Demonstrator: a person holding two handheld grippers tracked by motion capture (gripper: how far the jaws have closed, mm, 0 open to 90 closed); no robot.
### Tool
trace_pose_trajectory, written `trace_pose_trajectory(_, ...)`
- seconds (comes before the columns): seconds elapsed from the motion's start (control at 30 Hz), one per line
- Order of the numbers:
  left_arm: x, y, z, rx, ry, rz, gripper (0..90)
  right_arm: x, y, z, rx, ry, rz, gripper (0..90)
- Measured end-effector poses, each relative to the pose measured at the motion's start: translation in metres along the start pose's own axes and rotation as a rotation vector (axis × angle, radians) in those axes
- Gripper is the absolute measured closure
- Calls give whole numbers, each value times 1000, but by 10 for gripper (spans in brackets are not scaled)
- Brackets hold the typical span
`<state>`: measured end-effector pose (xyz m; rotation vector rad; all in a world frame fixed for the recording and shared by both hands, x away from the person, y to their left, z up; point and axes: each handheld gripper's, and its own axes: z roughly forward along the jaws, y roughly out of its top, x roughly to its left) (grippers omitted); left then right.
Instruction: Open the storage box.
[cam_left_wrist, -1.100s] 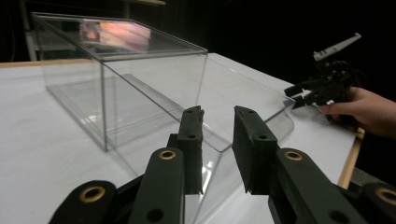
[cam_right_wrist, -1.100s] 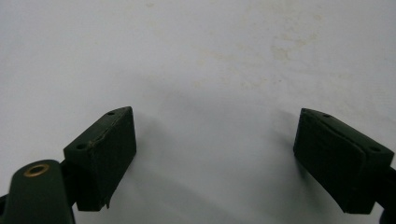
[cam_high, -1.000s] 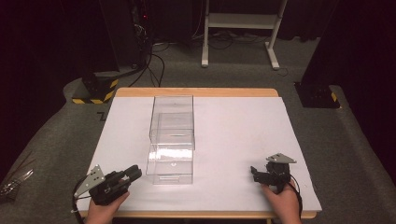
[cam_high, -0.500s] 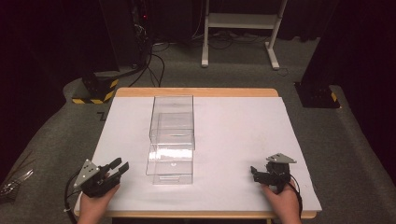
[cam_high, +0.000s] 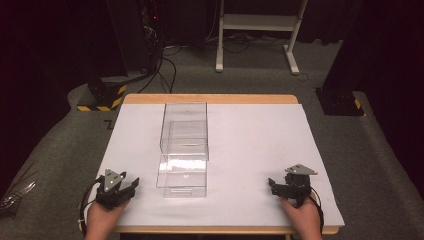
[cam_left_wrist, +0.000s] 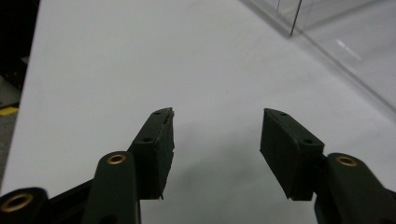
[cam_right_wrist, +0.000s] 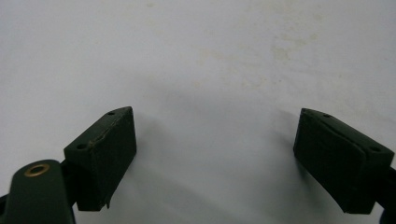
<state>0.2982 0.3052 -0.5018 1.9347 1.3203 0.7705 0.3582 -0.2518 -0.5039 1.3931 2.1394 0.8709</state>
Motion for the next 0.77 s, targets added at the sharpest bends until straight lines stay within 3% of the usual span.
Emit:
trace_pose_trajectory(0.03, 2, -2, 6, 49, 0, -6, 431, 0, 0, 0, 0, 0, 0, 133)
trace_pose_trajectory(0.2, 9, -2, 8, 61, -25, -85, 396, 0, 0, 0, 0, 0, 1, 133)
trace_pose_trajectory(0.23, 11, -2, 8, 58, -49, -94, 363, 0, 0, 0, 0, -1, 1, 133)
trace_pose_trajectory(0.3, 8, -2, 9, 62, -40, -77, 340, 0, 0, 0, 0, 0, 1, 133)
trace_pose_trajectory(0.77, 6, -2, 8, 59, -38, -86, 334, 0, 0, 0, 0, 1, 1, 133)
